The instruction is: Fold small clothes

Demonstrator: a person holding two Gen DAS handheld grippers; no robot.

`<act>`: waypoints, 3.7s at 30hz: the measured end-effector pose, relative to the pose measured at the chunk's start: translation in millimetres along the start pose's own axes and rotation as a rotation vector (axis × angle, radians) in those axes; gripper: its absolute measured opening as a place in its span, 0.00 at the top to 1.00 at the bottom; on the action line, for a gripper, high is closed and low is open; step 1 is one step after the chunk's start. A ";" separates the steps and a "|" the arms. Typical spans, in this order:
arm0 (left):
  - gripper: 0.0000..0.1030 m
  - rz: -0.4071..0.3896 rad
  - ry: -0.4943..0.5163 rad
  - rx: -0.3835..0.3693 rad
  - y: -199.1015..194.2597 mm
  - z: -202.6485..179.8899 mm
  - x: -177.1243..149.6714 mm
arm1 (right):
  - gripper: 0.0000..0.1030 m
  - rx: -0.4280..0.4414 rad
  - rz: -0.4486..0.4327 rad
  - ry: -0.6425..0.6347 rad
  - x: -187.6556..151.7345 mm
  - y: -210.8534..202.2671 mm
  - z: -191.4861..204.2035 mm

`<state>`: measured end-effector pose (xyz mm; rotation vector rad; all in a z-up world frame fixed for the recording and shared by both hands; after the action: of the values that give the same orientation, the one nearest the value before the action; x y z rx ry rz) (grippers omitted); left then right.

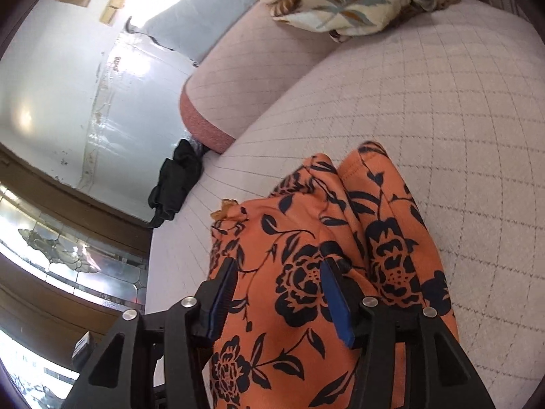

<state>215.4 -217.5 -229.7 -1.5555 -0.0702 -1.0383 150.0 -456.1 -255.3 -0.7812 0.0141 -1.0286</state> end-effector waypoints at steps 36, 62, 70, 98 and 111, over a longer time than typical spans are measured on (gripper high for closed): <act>0.08 0.071 -0.088 -0.343 9.2 -6.5 6.5 | 0.32 -0.045 -0.011 0.123 40.7 -45.9 -79.6; 0.49 0.190 -0.314 -0.567 50.6 -12.4 0.3 | 0.45 0.018 0.223 -0.013 -25.0 42.1 -30.4; 0.57 0.051 -0.230 -0.463 6.1 14.8 19.4 | 0.57 0.029 0.108 -0.173 -28.5 29.3 26.1; 0.41 0.168 -0.318 -0.277 -13.2 95.5 -67.2 | 0.55 0.071 0.223 -0.169 -123.7 77.2 69.2; 0.30 0.027 -0.228 -0.032 -76.8 110.0 -98.0 | 0.41 -0.102 -0.032 -0.204 -111.2 -19.5 58.2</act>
<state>174.7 -56.7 -221.6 -1.6943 -0.1906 -0.8412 96.0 -342.4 -238.8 -0.9798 -0.1219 -0.9802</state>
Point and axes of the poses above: each gripper's, at about its wrist camera, not at the fingertips, and y roughly the way its jaws point, z to its left, x to its top, the point moved 7 cm from there along y, roughly the way its jaws point, and after that the axes turned 3 degrees about y, right-handed, at the moved point
